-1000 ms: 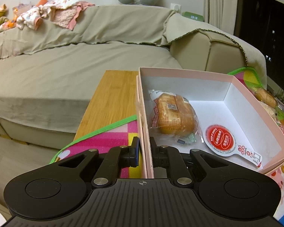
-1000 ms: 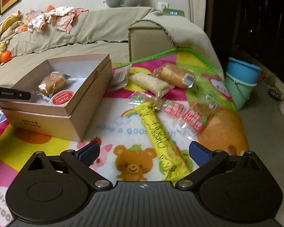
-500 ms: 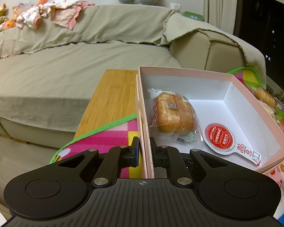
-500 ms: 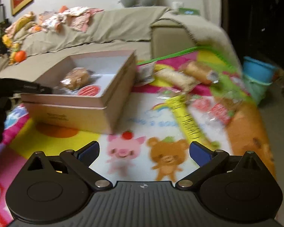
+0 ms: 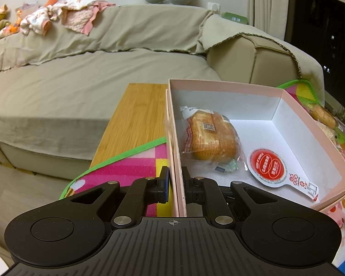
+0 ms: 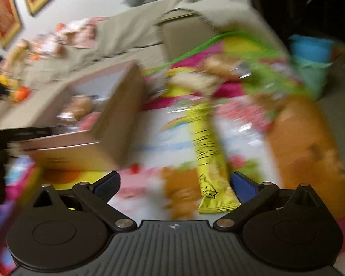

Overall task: Organize objects
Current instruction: 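Move the right tool to the small brown biscuit packet and grasp it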

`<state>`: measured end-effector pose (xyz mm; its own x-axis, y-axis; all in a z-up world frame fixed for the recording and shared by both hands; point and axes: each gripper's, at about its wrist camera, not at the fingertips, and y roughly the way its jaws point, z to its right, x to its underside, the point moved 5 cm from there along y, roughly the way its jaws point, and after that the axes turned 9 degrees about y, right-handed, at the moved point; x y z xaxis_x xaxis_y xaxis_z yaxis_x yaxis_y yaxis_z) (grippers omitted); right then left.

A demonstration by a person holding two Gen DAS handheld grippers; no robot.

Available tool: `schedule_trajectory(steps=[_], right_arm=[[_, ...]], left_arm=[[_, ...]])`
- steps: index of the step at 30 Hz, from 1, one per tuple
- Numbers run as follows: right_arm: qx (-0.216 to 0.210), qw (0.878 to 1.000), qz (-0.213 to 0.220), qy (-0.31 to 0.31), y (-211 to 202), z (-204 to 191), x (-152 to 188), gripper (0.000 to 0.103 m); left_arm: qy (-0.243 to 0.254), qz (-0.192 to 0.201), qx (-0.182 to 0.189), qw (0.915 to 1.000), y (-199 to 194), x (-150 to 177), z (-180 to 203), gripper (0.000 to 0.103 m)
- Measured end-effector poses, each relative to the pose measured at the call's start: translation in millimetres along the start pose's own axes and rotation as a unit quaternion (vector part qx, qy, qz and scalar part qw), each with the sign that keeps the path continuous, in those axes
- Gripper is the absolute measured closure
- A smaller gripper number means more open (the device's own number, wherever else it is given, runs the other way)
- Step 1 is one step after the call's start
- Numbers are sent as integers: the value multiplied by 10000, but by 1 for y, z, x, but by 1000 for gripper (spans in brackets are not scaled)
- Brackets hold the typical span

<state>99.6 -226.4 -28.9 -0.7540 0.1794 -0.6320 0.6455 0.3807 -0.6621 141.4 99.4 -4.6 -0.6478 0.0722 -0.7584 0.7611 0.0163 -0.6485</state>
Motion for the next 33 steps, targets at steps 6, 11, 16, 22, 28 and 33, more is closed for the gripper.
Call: schedule_trajectory(steps=[6, 11, 16, 22, 28, 33], right_arm=[[-8, 9999, -15, -110, 3, -8, 7, 0], [283, 9995, 128, -96, 5, -14, 12, 0], [392, 9979, -238, -457, 12, -19, 1, 0], [1240, 9891, 783, 155, -2, 26, -64, 0], [2085, 9745, 614, 566, 42, 70, -98, 29], [2172, 9741, 605, 141, 58, 61, -94, 52]], left_arm=[[-15, -27, -5, 10000, 0, 2, 0, 91], [-37, -32, 23, 10000, 0, 3, -1, 91], [-46, -58, 46, 10000, 1, 2, -2, 91], [-103, -55, 31, 9999, 1, 0, -2, 91], [-101, -28, 68, 9999, -3, -1, -2, 91], [-56, -27, 74, 10000, -4, -1, -2, 91]])
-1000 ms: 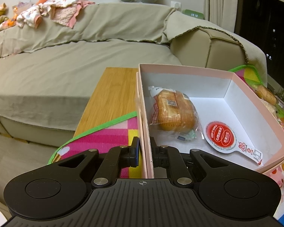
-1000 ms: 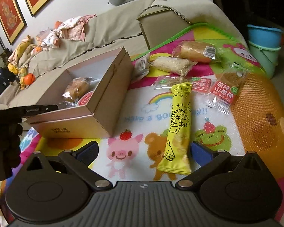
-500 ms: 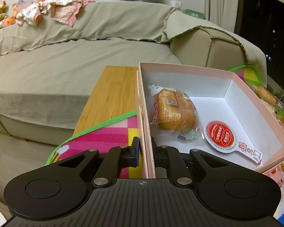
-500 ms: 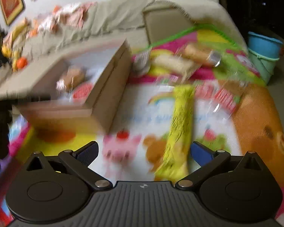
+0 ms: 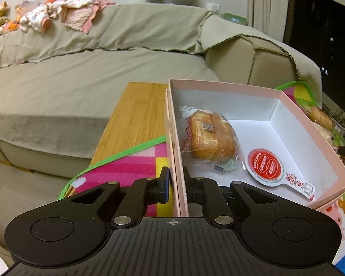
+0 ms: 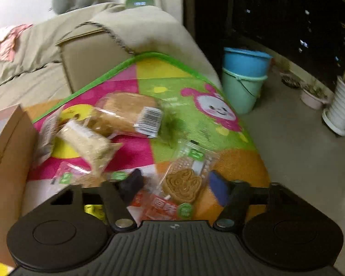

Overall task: Organize objects
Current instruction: 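Move the right tool to the small brown biscuit packet and grasp it, then drop the biscuit packet into the box with the right tool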

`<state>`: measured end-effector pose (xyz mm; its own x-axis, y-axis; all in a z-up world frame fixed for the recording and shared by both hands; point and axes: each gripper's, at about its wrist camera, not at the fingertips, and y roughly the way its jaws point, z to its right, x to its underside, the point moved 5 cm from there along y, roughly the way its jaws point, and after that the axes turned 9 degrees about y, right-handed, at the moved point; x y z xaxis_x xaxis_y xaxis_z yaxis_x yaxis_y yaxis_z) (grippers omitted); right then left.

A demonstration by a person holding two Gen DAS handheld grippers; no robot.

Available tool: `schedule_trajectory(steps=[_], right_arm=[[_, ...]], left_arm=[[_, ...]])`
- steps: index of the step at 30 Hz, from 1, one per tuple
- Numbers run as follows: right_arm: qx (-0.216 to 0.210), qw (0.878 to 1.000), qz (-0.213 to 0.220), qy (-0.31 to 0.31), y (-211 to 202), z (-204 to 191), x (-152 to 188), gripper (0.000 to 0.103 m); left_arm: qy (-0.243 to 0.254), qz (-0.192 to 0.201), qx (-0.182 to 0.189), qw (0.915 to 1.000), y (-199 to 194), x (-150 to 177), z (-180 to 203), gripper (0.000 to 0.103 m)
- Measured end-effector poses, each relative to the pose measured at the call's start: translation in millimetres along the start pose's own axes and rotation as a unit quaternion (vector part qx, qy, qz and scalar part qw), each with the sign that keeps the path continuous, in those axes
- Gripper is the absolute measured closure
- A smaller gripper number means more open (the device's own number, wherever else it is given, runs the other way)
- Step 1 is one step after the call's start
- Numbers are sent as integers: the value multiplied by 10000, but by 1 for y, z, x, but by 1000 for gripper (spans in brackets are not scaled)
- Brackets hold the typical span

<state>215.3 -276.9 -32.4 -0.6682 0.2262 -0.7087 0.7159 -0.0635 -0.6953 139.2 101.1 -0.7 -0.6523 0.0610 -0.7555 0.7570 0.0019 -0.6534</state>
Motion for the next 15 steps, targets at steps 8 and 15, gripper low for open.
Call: schedule_trajectory(steps=[8, 15], right_arm=[[-385, 9992, -23, -119, -50, 3, 6, 66], [-1087, 9927, -101, -514, -133, -13, 29, 66]], left_arm=[[-1, 6, 7, 10000, 0, 0, 0, 91], [-41, 16, 35, 10000, -1, -1, -1, 91]])
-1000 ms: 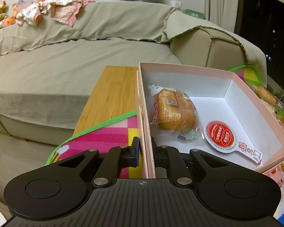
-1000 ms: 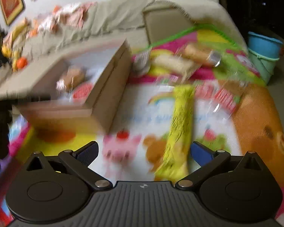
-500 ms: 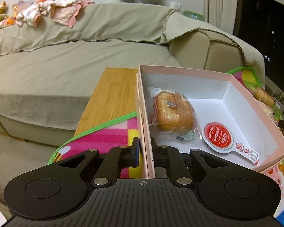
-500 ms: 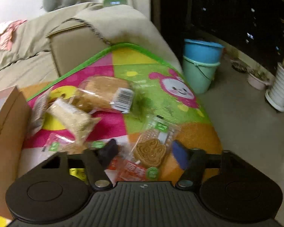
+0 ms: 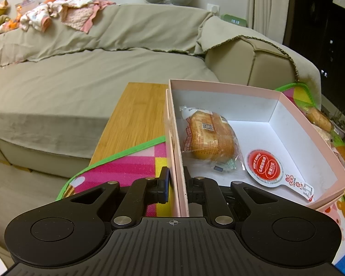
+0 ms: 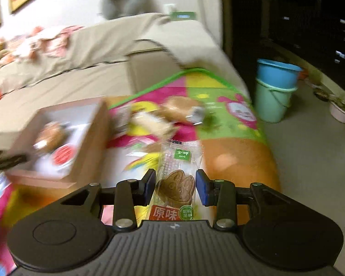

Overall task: Organize objects
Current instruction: 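Drop the biscuit packet into the box with the right tool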

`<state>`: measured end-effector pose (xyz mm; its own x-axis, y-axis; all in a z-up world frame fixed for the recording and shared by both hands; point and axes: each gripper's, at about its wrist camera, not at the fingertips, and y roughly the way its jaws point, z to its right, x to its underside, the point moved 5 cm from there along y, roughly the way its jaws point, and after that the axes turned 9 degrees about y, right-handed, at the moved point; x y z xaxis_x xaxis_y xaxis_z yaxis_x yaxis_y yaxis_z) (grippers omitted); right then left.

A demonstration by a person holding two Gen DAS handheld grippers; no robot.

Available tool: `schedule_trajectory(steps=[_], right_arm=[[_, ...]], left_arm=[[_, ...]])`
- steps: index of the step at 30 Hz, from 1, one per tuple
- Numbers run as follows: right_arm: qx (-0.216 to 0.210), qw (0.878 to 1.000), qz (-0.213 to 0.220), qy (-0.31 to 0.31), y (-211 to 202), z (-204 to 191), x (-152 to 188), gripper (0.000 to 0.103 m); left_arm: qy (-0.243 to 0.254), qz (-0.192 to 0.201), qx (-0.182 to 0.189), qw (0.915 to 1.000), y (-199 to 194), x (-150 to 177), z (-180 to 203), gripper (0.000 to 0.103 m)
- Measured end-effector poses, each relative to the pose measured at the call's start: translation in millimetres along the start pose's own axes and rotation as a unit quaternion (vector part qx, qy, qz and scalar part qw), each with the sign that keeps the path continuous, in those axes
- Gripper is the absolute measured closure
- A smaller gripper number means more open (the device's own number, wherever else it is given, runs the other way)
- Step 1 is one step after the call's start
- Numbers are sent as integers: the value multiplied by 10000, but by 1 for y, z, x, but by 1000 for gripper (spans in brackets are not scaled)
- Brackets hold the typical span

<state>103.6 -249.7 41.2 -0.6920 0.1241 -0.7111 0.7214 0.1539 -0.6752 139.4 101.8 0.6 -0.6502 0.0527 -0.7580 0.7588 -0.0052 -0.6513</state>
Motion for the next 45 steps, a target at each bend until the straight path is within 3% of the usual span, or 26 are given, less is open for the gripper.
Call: schedule_trajectory(steps=[7, 14, 16, 19, 23, 26, 39, 45], right_arm=[[-729, 9952, -26, -646, -47, -61, 14, 66], [-1537, 9834, 524, -815, -57, -129, -51, 66], [-1547, 9811, 686, -935, -47, -151, -76, 65], [-1662, 9793, 551, -1014, -16, -187, -113, 60], [-1389, 9802, 797, -1164, 9, -206, -124, 45], [-1537, 9812, 643, -979, 14, -190, -116, 40], [-124, 9982, 463, -348, 26, -42, -63, 33], [186, 9983, 383, -406, 46, -15, -53, 31]], left_arm=[[-48, 28, 52, 10000, 0, 0, -1, 90], [-77, 51, 98, 9999, 0, 0, -2, 89], [-72, 51, 98, 9999, 0, 0, -2, 89], [-87, 50, 99, 9999, 1, 0, -2, 89], [-94, 57, 117, 9999, 2, 0, -2, 89], [-127, 53, 141, 9998, 3, 1, -3, 89], [-151, 26, 91, 9998, 4, 0, -1, 90], [-134, -27, 65, 9999, 5, 1, -1, 90]])
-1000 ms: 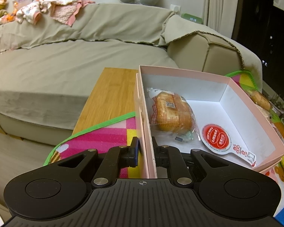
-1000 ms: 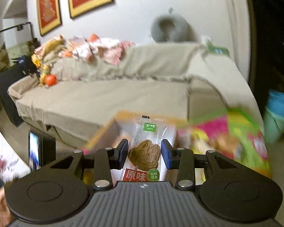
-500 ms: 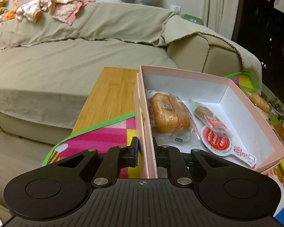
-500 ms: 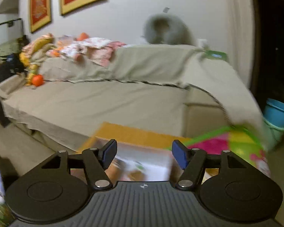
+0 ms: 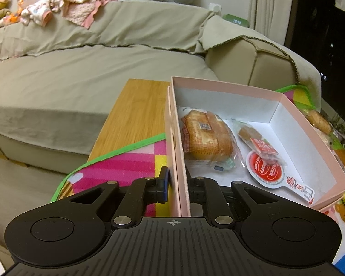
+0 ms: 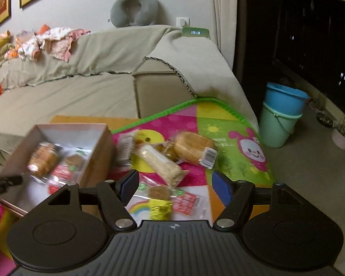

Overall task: Organize objects
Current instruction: 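Drop the biscuit packet into the box with the right tool, then reach the right tool to the mat and grasp the brown cookie packet with white label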

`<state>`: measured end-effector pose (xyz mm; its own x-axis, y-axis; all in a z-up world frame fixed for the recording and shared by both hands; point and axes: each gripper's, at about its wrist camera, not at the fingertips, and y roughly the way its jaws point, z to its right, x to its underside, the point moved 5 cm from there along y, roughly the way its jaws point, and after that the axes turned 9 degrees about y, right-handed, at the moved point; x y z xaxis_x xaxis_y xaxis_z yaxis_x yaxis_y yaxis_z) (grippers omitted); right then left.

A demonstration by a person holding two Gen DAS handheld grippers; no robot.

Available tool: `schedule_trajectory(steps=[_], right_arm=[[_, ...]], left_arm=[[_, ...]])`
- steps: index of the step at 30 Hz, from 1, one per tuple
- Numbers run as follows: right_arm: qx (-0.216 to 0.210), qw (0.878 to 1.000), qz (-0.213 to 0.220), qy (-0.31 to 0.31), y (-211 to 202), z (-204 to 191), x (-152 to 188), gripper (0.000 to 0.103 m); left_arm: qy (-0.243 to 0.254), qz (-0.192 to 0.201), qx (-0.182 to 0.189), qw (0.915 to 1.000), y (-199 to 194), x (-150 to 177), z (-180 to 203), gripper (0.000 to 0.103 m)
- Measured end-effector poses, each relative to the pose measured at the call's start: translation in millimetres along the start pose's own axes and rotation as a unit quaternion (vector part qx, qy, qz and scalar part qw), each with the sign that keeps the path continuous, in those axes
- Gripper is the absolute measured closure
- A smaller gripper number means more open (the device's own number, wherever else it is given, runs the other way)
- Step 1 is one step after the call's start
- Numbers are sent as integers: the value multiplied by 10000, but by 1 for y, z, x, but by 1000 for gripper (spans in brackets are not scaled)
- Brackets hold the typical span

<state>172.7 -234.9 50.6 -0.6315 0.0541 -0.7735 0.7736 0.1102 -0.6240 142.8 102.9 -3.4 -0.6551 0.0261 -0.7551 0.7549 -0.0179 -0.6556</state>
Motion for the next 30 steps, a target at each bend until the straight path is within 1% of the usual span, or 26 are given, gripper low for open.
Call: schedule_trajectory(steps=[2, 4, 7, 10, 12, 14, 15, 17, 20, 21, 24, 25, 26, 29, 30], right_arm=[[118, 9999, 12, -73, 13, 1, -1, 30], [117, 9999, -62, -14, 25, 1, -3, 30], [-59, 9991, -265, 323, 45, 1, -8, 29], [-330, 9978, -349, 463, 60, -11, -13, 29], [-685, 9944, -487, 640, 73, -22, -21, 34], [-982, 9893, -637, 872, 87, -33, -29, 57], [-1093, 9869, -720, 940, 97, -40, -35, 60], [-1061, 9860, -734, 1055, 115, -50, -45, 64], [-904, 9831, -889, 1322, 153, -56, -57, 67], [-832, 9816, -961, 1424, 167, -57, -60, 68], [-713, 9766, -1287, 1571, 202, -59, -61, 74], [-716, 9751, -1415, 1551, 208, -60, -60, 78], [-723, 9743, -1499, 1517, 212, -61, -58, 79], [-776, 9764, -1592, 1234, 206, -63, -54, 85], [-777, 9767, -1651, 1134, 202, -62, -51, 85]], left_arm=[[6, -3, 4, 10000, 0, 0, 0, 90], [13, -10, 9, 10000, 0, 0, -1, 90], [15, -11, 9, 10000, 0, 1, -1, 90], [32, -13, 16, 10000, 0, 1, -1, 90], [42, -17, 25, 10000, 0, 2, -1, 90], [49, -19, 22, 10000, 0, 2, -1, 90], [53, -21, 20, 10000, 0, 2, -1, 90], [67, -20, 27, 10000, 0, 2, -1, 90], [67, -17, 33, 10000, -1, 3, -1, 90], [60, -12, 34, 10000, -1, 3, -2, 90], [31, -8, 52, 10000, -1, 3, -2, 90], [23, -8, 63, 10000, -1, 3, -3, 89], [13, -5, 65, 10000, -2, 4, -3, 89], [6, -4, 70, 10000, -2, 3, -3, 89], [3, -6, 70, 10000, -2, 3, -3, 89]])
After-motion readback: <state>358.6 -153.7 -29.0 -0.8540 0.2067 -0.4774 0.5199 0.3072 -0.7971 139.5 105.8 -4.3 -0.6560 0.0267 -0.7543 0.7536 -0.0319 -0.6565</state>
